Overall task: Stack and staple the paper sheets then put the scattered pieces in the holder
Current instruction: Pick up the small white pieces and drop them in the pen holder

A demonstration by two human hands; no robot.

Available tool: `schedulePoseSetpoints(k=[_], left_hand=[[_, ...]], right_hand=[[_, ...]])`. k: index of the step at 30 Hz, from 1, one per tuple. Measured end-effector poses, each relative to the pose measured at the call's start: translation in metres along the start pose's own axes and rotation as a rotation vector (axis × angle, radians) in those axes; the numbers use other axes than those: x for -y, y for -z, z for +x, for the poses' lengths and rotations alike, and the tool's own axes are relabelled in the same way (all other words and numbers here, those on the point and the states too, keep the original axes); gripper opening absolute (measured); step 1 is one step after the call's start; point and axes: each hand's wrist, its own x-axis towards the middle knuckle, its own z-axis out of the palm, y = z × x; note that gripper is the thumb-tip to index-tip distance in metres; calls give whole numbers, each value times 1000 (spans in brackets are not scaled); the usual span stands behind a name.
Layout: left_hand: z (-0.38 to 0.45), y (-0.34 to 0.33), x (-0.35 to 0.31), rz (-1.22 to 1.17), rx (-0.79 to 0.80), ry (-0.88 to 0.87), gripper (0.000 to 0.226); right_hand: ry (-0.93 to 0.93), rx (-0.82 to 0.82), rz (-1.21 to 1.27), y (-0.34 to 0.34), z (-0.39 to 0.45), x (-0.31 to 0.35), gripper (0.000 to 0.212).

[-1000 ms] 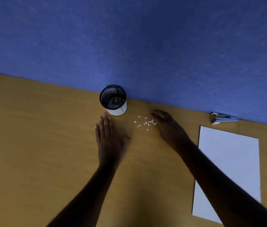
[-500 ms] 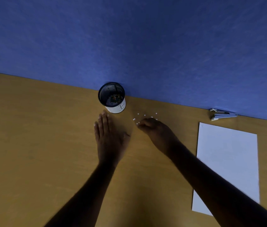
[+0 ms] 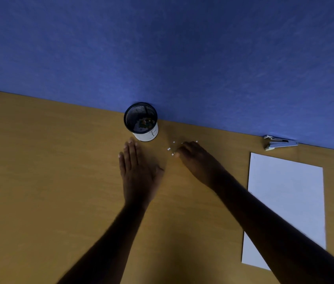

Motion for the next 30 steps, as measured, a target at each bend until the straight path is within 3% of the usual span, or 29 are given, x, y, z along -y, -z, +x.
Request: schedulePoseSetpoints(k=[2,5,8,14,20,25,30], left_hand=[[0,-1,0,5,5,4,94],[0,-2,0,13,2,6,95],[0,-2,0,11,-5,3,95],[0,-3,2,23,6,1,95],[0,-1,1,22,5,6,95],[0,-1,0,1,-6,6,95],[0,-1,2,-3,2,-5,94]], right_hand=[[-114,-65,124,0,3,-2,16],[-468,-169,517,9,0,-4,17],[-625,-208,657,16,-6,-5,19],[-541,-128,586,17,-8,-5,18],[-627,-259,742,20,1,0,17],[-364,-67,405,15,3,-3,20],[-259,88,352,8,0,-9,27]])
